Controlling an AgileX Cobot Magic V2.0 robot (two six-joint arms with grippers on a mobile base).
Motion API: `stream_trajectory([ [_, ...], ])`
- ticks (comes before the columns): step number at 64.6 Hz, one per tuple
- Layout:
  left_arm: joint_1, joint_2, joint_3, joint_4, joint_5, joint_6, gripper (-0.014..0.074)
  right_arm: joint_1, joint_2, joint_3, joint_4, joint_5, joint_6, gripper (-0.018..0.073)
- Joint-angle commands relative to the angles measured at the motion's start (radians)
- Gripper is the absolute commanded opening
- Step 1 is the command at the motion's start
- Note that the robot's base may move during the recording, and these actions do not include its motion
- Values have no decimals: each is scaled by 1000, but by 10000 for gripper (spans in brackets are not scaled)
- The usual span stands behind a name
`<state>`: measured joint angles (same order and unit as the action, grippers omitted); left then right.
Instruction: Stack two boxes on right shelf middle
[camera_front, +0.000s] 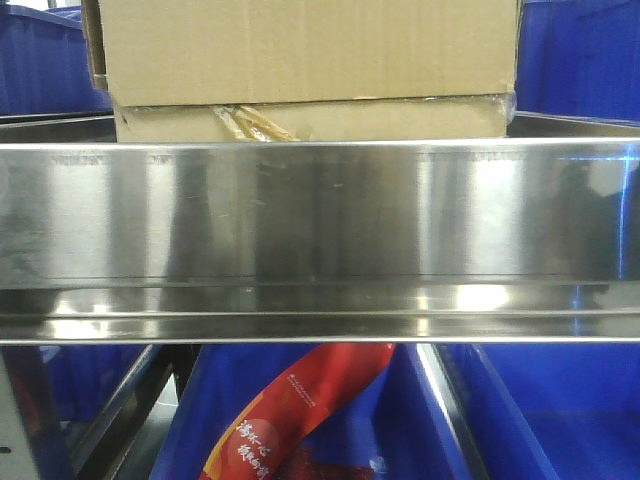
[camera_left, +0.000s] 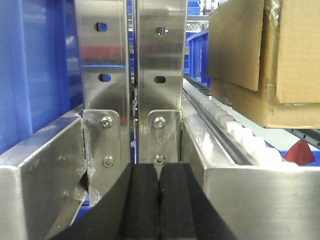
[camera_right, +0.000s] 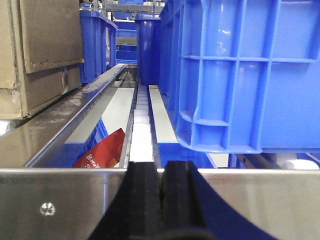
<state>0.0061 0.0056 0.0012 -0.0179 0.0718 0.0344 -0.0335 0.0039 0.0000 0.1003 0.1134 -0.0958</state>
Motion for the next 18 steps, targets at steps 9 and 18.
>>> stream_trajectory([
  [9, 2, -6, -1, -6, -16, 4, -111, -4, -4, 0, -8, -18, 2, -162],
  [18, 2, -6, -1, -6, -16, 4, -111, -4, -4, 0, -8, -18, 2, -162],
])
